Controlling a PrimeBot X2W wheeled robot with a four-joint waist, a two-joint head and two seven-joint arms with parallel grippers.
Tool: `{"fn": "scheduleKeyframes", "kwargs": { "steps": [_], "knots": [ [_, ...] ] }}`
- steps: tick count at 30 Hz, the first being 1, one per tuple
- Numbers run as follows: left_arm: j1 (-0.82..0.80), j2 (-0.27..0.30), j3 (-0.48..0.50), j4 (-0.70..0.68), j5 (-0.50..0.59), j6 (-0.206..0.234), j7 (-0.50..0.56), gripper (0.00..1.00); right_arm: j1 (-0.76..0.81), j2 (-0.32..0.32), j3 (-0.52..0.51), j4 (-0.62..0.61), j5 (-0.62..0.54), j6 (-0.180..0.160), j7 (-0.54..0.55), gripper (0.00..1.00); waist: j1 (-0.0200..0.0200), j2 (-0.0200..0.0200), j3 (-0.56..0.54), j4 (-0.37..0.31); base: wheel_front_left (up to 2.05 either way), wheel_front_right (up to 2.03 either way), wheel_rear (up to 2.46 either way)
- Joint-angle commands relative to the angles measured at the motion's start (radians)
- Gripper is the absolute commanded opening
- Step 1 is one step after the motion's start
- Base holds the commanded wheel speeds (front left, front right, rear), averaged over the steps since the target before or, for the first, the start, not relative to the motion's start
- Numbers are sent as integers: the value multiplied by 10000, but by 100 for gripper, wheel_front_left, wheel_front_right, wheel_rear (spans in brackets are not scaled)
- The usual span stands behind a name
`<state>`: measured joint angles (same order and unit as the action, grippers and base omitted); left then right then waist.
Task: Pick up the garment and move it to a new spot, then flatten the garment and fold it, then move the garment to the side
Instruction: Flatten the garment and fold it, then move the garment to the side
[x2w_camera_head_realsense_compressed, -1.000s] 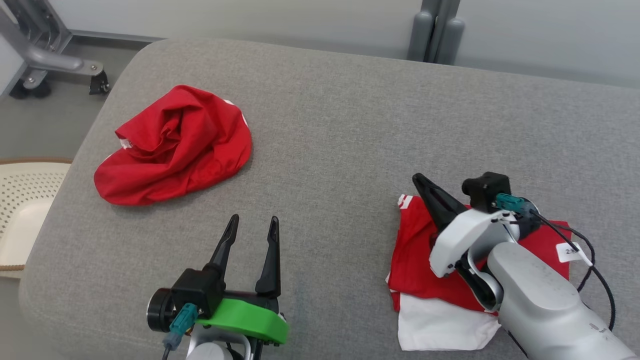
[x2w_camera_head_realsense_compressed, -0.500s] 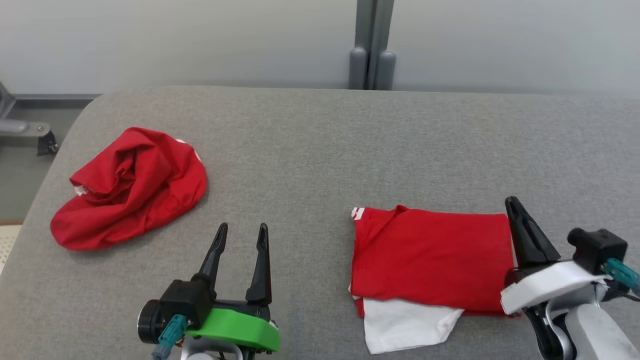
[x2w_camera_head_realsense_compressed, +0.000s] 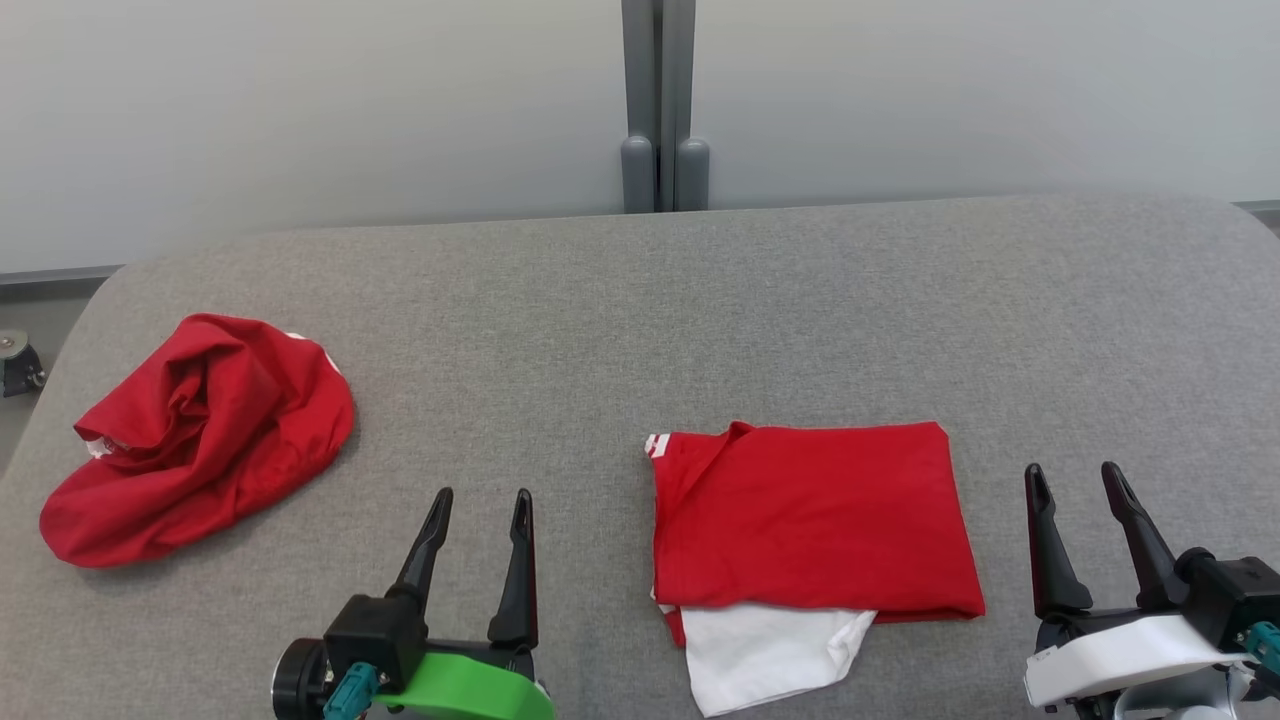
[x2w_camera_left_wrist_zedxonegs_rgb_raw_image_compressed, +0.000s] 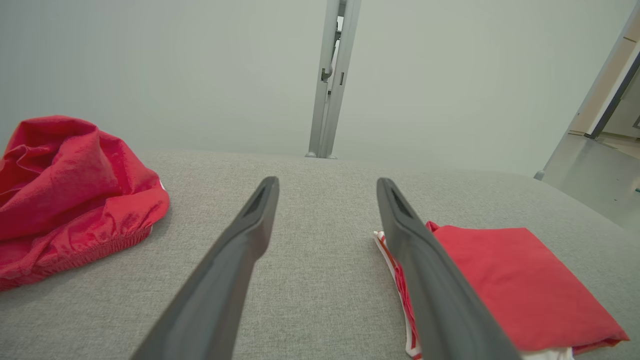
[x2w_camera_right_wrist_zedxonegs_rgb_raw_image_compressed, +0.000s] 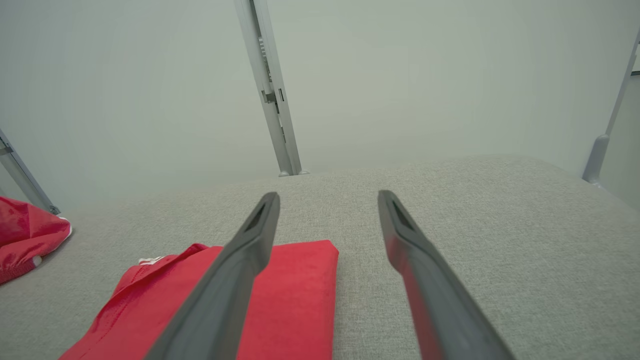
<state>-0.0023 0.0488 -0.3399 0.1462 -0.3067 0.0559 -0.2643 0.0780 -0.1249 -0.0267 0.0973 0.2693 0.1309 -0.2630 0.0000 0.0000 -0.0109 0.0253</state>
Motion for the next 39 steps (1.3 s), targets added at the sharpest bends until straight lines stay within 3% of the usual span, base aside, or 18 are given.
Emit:
{"fn": "scheduleKeyframes", "kwargs": {
  "steps": [1, 14, 22, 27, 39],
  "knots": [
    [171, 38, 46, 11, 46, 2, 0, 100, 138, 46, -25, -55, -99, -5, -27, 100, 0, 0, -34, -63, 0, 0, 0],
    [167, 38, -12, -59, 206, -90, 0, 100, 125, 49, -103, 204, 78, -7, -28, 100, 0, 0, 43, 43, 0, 0, 0],
    [-221, 38, -225, -74, 303, -191, 0, 100, -318, 97, -40, 1274, 161, -5, 518, 100, 0, 0, 705, 434, 0, 0, 0],
    [-516, 36, -300, -33, 378, -277, 0, 100, -1082, 338, -87, 2296, 1130, -5, 1054, 100, 0, 0, 1262, 765, 0, 0, 0],
    [-980, 36, -332, -75, 386, -193, -2, 100, -2628, 213, 140, 4222, 2696, -6, 1515, 100, 0, 0, 1901, 1214, 0, 0, 0]
  ]
}}
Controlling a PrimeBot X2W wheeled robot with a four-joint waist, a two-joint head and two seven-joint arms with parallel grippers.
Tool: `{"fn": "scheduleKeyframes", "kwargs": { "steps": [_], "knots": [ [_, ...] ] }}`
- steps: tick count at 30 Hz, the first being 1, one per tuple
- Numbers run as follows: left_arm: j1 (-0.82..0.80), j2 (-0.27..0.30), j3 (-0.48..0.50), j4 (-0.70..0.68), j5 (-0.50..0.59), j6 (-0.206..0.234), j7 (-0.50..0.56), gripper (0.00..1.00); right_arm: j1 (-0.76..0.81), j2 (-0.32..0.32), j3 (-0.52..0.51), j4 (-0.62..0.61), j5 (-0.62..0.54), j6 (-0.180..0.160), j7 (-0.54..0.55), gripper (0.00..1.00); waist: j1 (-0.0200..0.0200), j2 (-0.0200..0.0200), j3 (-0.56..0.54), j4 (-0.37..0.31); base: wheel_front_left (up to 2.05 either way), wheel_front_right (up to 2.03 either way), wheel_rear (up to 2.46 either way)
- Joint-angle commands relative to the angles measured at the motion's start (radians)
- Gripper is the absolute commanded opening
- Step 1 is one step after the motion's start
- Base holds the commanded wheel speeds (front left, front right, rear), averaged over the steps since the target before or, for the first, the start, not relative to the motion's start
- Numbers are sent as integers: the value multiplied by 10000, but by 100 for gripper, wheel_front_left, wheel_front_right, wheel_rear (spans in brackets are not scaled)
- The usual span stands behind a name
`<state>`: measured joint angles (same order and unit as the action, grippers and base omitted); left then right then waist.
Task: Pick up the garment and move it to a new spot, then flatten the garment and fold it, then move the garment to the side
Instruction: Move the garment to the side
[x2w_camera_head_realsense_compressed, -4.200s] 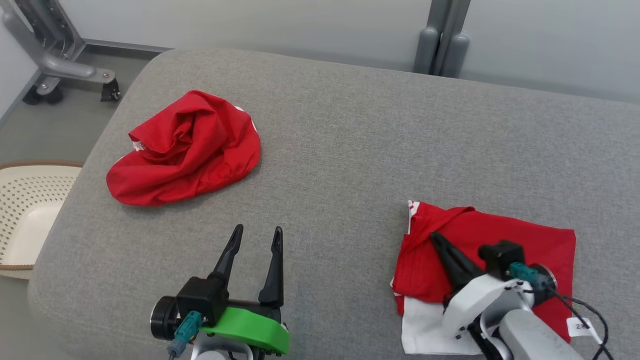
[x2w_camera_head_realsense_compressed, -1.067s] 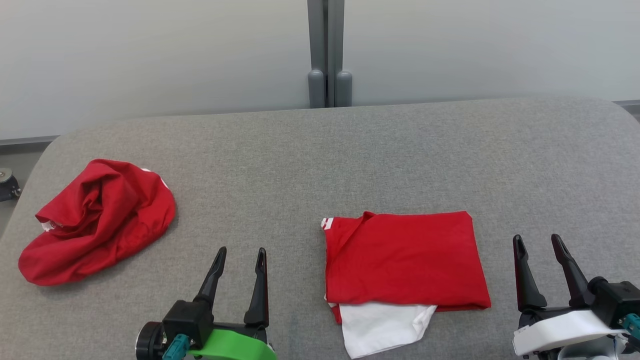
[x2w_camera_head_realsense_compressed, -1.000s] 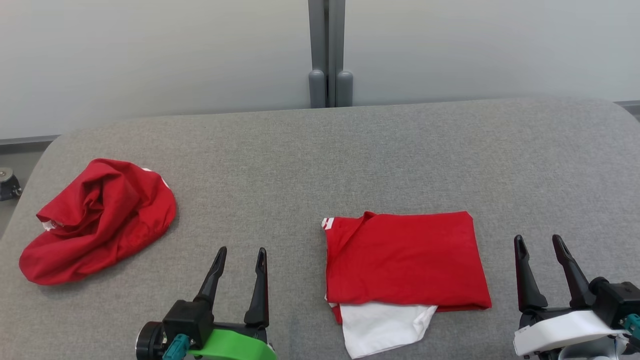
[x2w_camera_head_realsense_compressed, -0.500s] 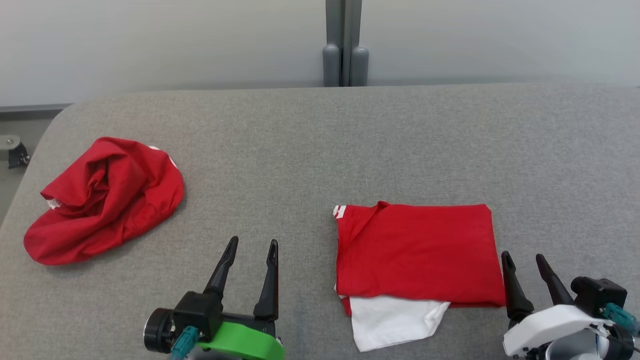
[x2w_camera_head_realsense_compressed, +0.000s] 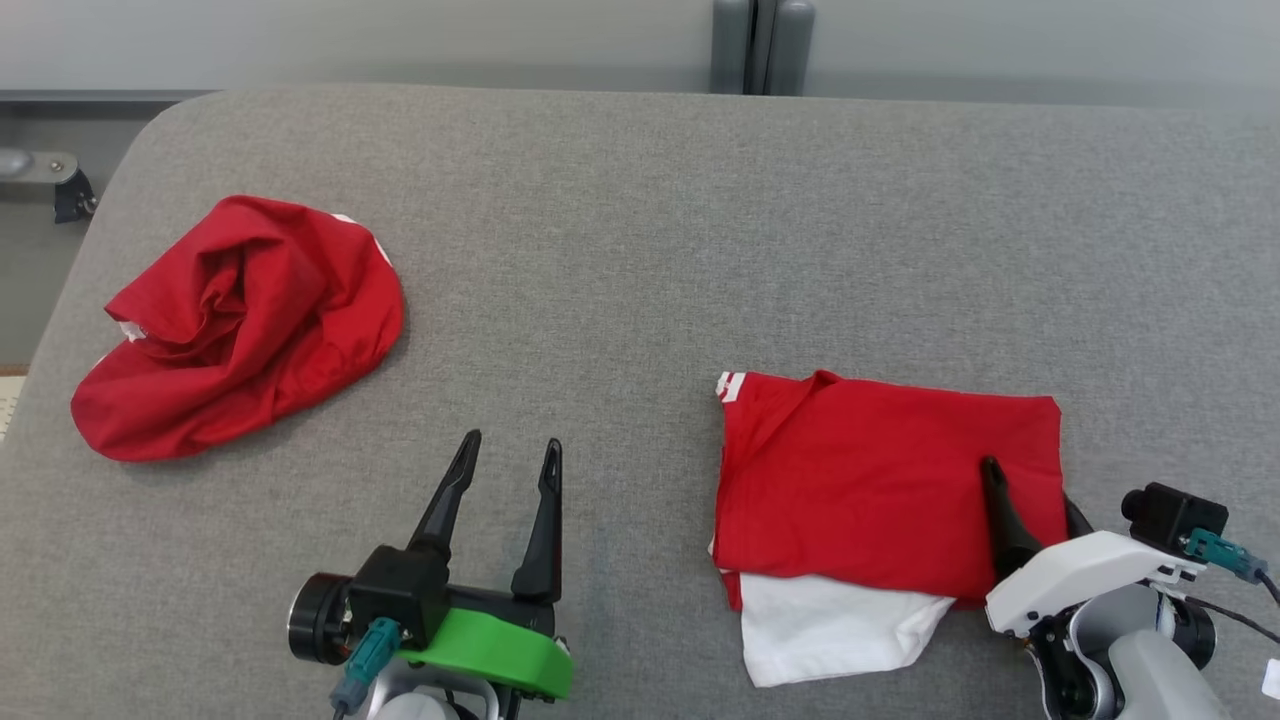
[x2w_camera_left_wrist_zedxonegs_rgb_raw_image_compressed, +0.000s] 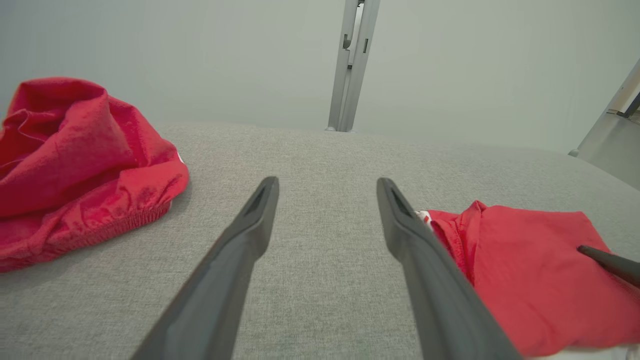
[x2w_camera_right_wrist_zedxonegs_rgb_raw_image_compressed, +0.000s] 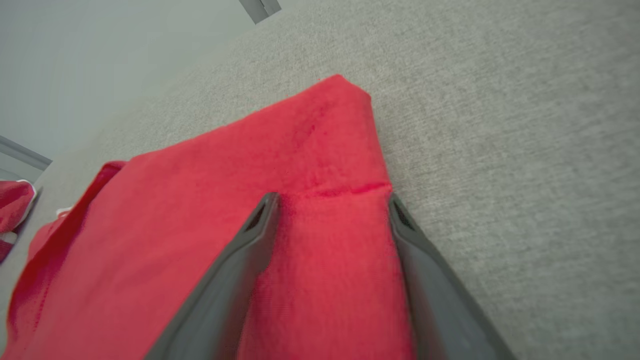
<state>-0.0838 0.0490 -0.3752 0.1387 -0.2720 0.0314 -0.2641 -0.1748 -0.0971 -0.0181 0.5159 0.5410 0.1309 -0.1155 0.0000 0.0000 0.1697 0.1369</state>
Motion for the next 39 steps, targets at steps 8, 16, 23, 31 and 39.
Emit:
{"fn": "scheduleKeyframes", "kwargs": {
  "steps": [8, 16, 23, 31, 39],
  "knots": [
    [-135, 36, 64, -78, 77, 60, -4, 100, -419, -737, 1123, 439, -445, -9, -469, 0, 0, 0, -50, -279, 0, 0, 0],
    [-197, 36, 2, -95, 271, -139, -2, 100, -1054, -1833, 2005, 176, -1207, -10, -494, 0, 0, 0, 43, -1505, 0, 0, 0],
    [-770, 37, -273, -46, 614, -333, -2, 100, -1940, -3353, 3082, -106, -1436, -12, -200, 0, 0, 0, 642, -2929, 0, 0, 0],
    [-2001, 48, -417, -28, 1232, -764, -2, 100, -3350, -4830, 3999, 499, -1118, -12, -468, 0, 0, 0, 1812, -4224, 0, 0, 0],
    [-3294, 150, -322, -107, 1886, -1146, -2, 100, -5125, -5468, 4212, 2133, -890, -12, -1097, 0, 0, 0, 2929, -4790, 0, 0, 0]
  ]
}}
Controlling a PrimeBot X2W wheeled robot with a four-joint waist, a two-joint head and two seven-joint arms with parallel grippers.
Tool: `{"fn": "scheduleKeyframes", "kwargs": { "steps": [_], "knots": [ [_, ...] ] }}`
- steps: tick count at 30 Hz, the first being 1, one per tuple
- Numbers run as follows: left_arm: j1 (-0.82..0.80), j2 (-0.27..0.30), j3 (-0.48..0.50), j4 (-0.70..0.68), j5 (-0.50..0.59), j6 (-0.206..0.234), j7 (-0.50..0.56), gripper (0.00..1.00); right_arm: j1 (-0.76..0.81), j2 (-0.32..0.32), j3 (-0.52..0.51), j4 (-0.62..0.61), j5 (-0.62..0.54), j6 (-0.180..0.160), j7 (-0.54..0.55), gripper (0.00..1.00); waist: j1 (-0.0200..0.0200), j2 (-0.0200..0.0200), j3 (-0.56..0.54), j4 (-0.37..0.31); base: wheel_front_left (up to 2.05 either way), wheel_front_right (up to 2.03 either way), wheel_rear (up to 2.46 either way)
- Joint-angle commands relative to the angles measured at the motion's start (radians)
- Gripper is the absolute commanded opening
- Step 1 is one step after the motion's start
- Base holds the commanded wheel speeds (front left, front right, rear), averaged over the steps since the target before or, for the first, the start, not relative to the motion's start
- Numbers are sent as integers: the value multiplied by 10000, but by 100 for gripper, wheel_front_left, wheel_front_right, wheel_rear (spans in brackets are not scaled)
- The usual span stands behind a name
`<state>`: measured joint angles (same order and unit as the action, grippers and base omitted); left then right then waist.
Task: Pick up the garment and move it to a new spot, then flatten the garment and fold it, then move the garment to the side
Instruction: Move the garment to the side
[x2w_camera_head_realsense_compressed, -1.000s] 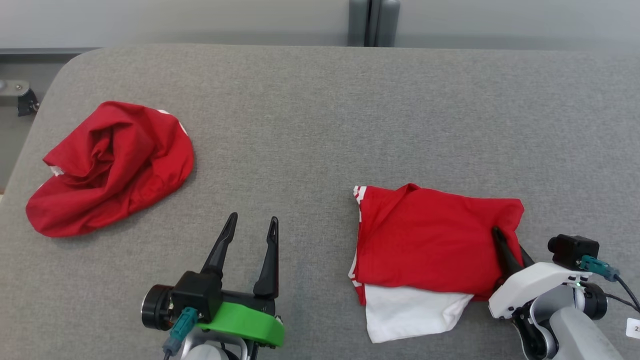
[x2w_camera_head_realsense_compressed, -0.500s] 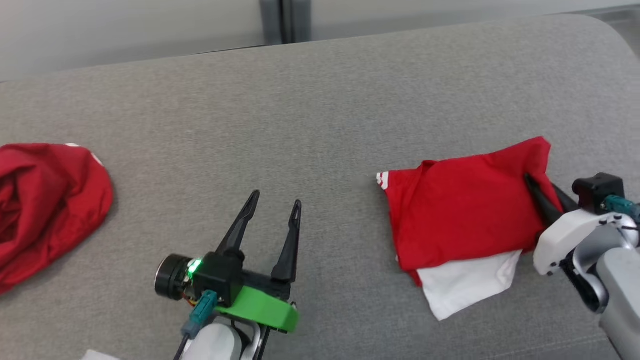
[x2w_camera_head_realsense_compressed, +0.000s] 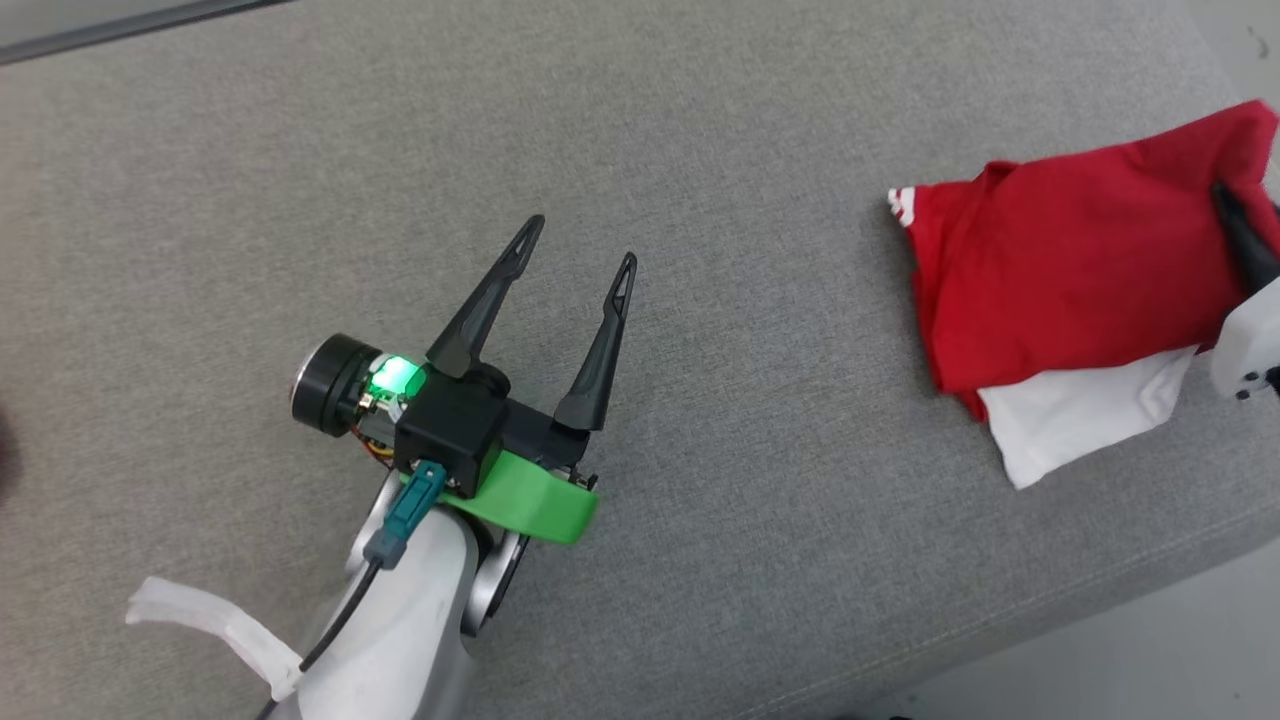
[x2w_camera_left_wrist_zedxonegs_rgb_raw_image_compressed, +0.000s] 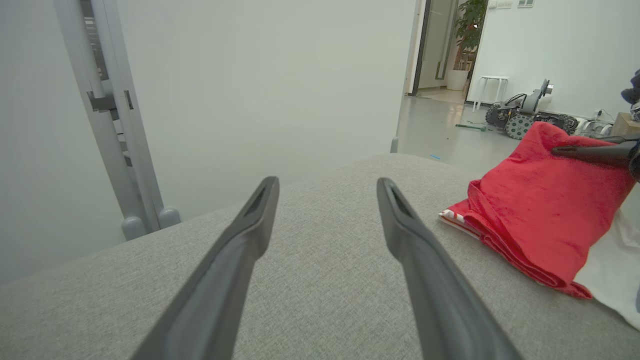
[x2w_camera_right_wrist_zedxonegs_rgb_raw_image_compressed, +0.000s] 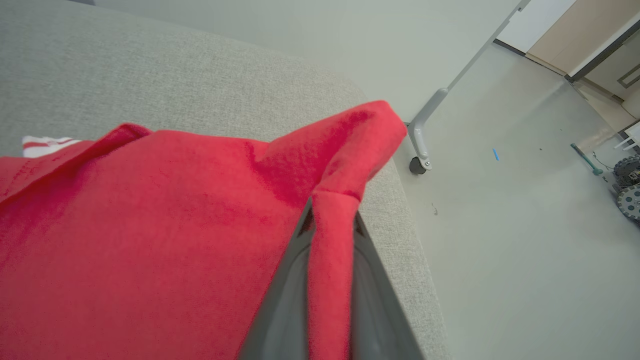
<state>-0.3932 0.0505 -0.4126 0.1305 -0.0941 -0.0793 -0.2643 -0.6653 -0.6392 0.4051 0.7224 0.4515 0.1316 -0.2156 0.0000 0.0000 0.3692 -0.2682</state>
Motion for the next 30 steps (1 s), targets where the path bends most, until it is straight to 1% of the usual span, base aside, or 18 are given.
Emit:
{"fn": "scheduleKeyframes", "kwargs": {
  "steps": [1, 5, 8, 13, 14, 15, 20, 24, 28, 30],
  "knots": [
    [-345, 169, 27, -36, 182, -82, -1, 100, -477, -69, -65, 338, 75, -19, -171, 0, 0, 0, 1051, -757, 0, 0, 0],
    [-718, 315, -36, -10, 365, -177, -1, 100, -1275, -72, -182, 1216, 104, -19, -390, 0, 0, 0, 1320, -707, 0, 0, 0],
    [-790, 302, 160, -18, 273, -93, -1, 100, -1768, -22, -321, 1632, 84, -19, -472, 0, 0, 0, 1353, -610, 0, 0, 0],
    [-718, 348, 305, -90, 249, -153, -1, 100, -2229, -29, -395, 2190, 15, -19, -499, 0, 0, 0, 1332, -353, 0, 0, 0],
    [-689, 342, 329, -91, 245, -152, -1, 100, -2281, -53, -453, 2241, -4, -19, -501, 17, 0, 0, 1306, -302, 0, 0, 0],
    [-648, 328, 363, -105, 233, -128, -1, 100, -2352, -86, -576, 2213, -63, -19, -503, 100, 0, 0, 1275, -255, 0, 0, 0],
    [-440, 200, 414, -114, 98, -105, -1, 100, -2049, -110, -1069, 2020, -314, -19, -499, 100, 0, 0, 915, -27, 0, 0, 0],
    [-225, 110, 517, -95, -120, -62, -1, 100, -1661, -160, -1507, 1672, -491, -19, -499, 100, 0, 0, 313, 206, 0, 0, 0],
    [125, 48, 670, -93, -419, 37, -1, 100, -1095, -101, -1922, 834, -611, -19, -500, 100, 0, 0, -550, 474, 0, 0, 0],
    [369, 29, 773, -94, -542, 98, -1, 100, -729, 91, -2188, 290, -482, -19, -500, 100, 0, 0, -1022, 604, 0, 0, 0]
  ]
}}
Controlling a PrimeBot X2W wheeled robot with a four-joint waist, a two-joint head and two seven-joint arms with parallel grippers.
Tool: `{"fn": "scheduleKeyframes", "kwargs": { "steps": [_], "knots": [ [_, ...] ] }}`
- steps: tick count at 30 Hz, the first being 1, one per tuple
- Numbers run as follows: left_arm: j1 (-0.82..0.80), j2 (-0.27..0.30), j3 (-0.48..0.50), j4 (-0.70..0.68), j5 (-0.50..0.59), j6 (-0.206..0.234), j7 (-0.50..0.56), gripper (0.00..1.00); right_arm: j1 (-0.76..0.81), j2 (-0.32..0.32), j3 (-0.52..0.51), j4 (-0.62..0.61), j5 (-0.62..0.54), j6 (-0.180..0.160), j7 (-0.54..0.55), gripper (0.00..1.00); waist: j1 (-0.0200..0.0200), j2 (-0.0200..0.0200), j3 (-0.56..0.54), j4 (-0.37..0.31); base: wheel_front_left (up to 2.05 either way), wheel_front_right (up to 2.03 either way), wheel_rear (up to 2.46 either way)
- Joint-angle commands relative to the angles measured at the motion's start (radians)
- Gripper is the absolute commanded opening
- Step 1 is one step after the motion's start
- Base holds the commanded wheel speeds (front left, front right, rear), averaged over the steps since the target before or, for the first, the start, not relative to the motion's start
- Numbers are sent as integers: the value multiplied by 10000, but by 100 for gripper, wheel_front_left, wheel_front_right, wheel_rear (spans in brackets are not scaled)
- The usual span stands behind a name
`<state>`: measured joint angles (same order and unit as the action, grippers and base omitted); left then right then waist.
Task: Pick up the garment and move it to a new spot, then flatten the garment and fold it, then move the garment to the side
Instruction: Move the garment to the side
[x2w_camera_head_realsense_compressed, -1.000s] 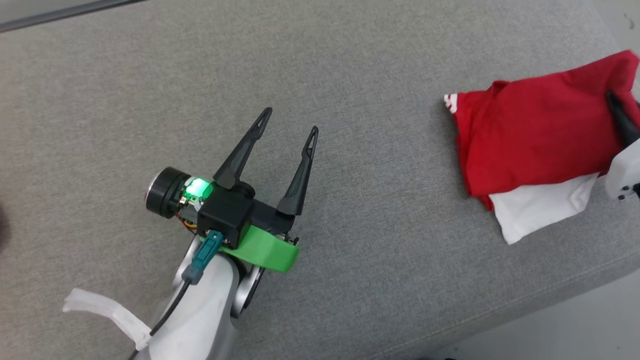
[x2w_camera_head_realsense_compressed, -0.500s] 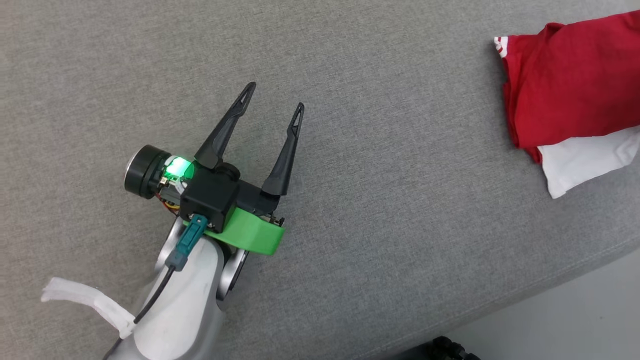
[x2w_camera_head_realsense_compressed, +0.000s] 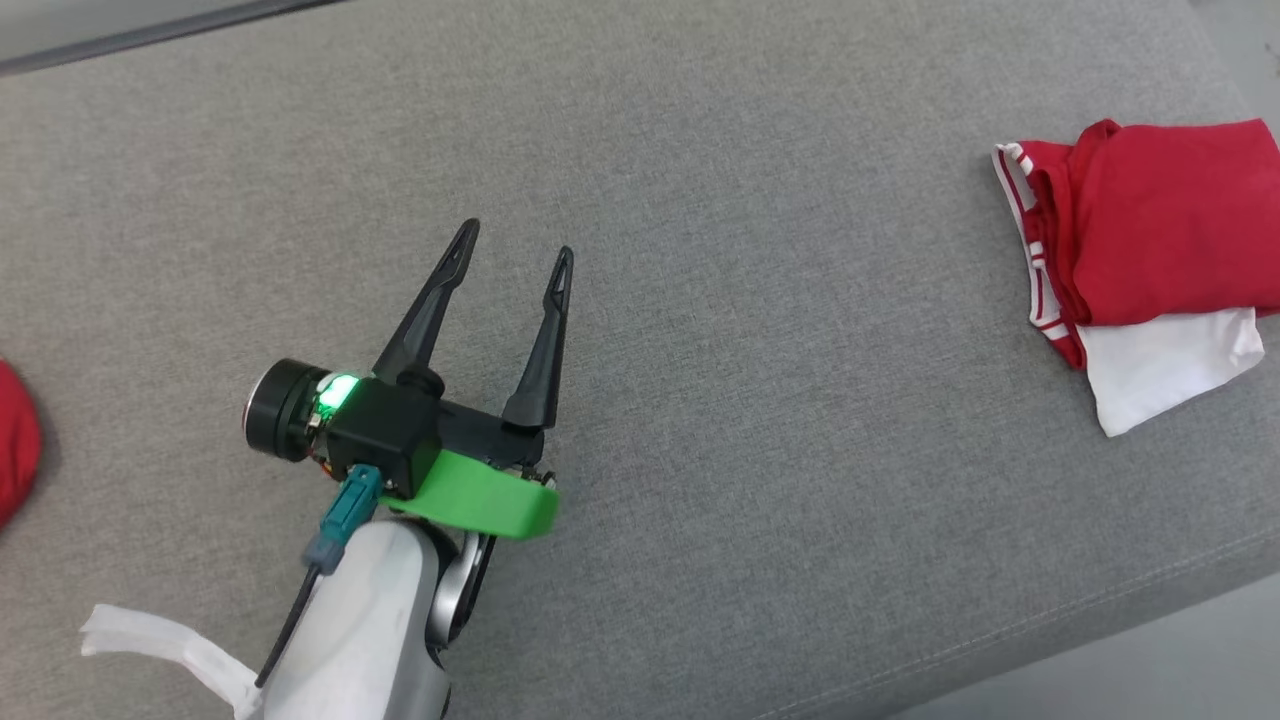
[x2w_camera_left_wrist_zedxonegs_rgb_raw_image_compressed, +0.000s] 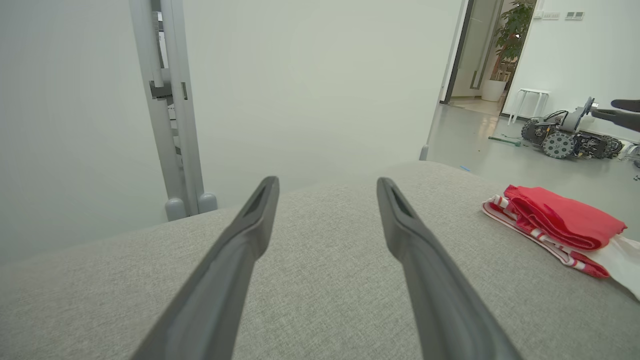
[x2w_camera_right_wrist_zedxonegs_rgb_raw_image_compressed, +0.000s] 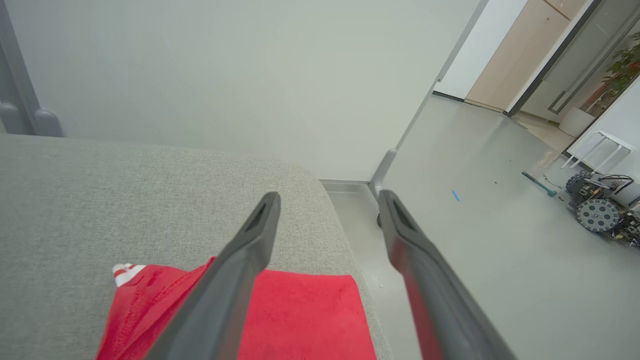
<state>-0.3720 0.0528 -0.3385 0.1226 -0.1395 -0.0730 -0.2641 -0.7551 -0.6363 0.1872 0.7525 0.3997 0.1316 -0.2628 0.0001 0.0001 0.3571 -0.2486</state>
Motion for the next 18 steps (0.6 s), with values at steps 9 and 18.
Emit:
{"fn": "scheduleKeyframes", "kwargs": {
  "steps": [9, 18],
  "knots": [
    [1517, -7, 480, -81, -901, 446, -3, 100, 2450, 1431, -1095, -2964, 718, -19, -29, 100, -1, -1, -2656, 1230, 0, 0, 0],
    [2538, -8, 961, -162, -1590, 1068, -2, 100, 5330, 3370, -1568, -5735, 118, -18, -30, 100, -1, -1, -3598, 2017, 0, 0, 0]
  ]
}}
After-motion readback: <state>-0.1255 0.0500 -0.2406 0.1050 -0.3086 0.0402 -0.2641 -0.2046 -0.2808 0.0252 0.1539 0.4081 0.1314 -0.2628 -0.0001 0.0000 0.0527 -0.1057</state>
